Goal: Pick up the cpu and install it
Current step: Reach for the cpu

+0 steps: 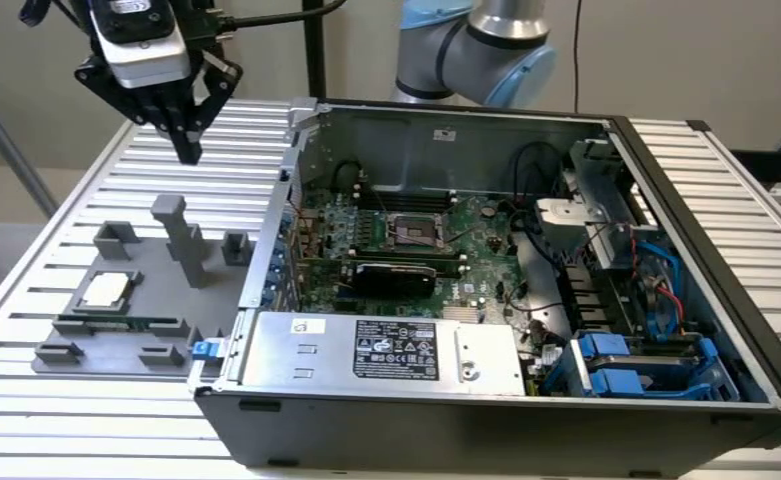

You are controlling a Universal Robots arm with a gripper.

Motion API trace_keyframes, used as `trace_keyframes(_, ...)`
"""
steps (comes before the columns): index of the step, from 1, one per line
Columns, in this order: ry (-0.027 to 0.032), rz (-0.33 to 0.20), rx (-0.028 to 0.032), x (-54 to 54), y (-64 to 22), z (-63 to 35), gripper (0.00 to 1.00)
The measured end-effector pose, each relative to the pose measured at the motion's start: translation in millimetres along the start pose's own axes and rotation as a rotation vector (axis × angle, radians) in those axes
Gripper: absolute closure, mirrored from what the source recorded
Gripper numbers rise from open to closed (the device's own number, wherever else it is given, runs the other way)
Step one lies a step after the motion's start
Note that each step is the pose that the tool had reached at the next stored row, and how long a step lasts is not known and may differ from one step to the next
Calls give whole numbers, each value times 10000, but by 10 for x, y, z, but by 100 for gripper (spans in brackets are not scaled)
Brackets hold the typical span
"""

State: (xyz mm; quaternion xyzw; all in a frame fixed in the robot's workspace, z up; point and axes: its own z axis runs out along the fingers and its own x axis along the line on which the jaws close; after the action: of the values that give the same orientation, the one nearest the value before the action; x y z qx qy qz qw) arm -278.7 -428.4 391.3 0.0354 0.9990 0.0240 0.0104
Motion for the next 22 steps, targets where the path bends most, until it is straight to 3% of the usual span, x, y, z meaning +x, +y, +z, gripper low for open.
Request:
trace_keyframes(11,0,0,0,500,-46,91,89)
trace_keyframes(22,-3,-1,43,1004,-92,276,89)
